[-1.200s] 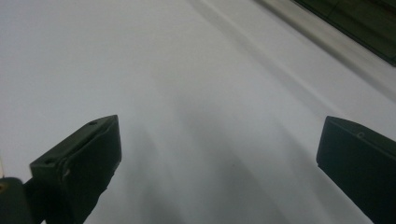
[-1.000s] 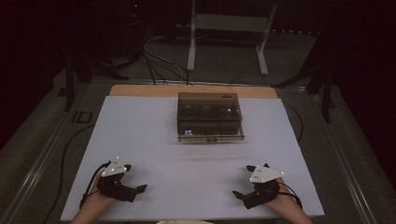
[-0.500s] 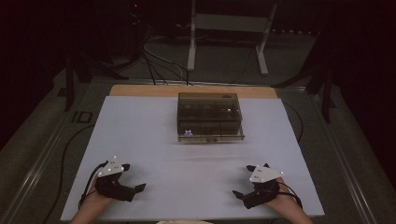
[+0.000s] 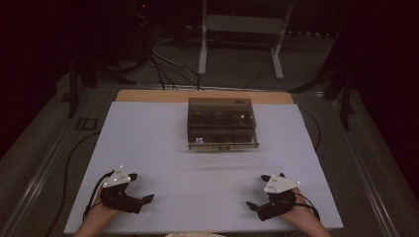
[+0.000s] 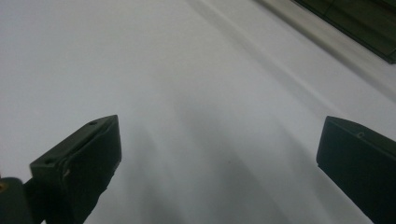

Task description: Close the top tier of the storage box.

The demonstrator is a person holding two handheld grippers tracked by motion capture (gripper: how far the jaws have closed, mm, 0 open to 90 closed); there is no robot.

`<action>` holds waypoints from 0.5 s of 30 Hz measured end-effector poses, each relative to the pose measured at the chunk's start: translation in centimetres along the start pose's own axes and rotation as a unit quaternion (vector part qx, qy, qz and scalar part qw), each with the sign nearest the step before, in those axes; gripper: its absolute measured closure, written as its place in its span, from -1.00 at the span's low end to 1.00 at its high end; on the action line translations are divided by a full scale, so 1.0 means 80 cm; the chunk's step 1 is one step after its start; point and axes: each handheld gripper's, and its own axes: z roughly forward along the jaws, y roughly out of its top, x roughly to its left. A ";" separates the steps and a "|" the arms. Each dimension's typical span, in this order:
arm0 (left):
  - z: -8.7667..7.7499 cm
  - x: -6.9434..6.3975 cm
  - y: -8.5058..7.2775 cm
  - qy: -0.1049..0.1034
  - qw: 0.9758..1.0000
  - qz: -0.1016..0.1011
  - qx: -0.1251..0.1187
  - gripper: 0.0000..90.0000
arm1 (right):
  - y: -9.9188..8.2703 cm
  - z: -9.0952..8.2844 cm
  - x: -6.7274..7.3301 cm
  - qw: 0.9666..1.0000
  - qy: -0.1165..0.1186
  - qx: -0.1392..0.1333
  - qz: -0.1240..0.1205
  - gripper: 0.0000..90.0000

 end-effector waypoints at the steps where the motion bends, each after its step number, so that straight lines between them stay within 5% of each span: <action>1: 0.000 0.000 0.000 0.001 1.000 0.000 0.000 -1.00 | 0.000 0.000 0.000 1.000 0.001 0.000 0.000 -0.99; 15: 0.002 -0.001 0.002 -0.001 1.000 0.002 -0.003 -1.00 | 0.000 -0.001 0.001 1.000 0.001 0.002 0.005 -0.99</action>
